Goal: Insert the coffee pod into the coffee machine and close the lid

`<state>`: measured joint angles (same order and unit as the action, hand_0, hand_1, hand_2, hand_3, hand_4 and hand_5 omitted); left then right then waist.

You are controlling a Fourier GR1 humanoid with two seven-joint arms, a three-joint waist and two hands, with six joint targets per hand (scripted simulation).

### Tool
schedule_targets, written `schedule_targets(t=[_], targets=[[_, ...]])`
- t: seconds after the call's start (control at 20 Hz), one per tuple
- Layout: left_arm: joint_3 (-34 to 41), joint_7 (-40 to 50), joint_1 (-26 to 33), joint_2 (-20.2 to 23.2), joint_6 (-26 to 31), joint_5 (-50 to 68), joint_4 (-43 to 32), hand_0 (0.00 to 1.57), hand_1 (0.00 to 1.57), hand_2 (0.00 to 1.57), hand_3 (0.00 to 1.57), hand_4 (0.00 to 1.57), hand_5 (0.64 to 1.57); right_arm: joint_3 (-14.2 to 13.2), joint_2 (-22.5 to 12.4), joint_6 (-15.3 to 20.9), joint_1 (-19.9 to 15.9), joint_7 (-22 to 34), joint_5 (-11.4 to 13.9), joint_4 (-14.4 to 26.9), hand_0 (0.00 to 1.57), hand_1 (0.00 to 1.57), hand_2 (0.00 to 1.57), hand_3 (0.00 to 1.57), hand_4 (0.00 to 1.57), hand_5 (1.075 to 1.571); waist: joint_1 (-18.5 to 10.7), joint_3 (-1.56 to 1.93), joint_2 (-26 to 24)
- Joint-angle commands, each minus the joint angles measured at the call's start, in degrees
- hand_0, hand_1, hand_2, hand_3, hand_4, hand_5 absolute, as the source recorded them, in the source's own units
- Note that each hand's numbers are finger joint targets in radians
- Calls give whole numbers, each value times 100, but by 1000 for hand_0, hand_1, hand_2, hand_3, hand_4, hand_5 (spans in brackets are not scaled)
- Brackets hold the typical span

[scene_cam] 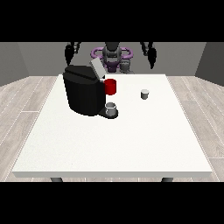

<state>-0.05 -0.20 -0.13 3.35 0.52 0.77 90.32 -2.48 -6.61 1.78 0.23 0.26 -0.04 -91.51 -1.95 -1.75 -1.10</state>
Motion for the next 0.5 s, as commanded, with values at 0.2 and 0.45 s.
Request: schedule_targets(t=[0.2,0.45], targets=[[254,-906,-11,245,518,277,-127,0,0,0,0,240,1571,59,-52,-360,191,-116,-84,284,0,0,0,0,128,1571,178,174,83],[186,-899,109,677,537,-284,-140,0,0,0,0,320,1571,-11,551,403,249,-364,-26,-11,0,0,0,0,94,1571,351,175,-147]])
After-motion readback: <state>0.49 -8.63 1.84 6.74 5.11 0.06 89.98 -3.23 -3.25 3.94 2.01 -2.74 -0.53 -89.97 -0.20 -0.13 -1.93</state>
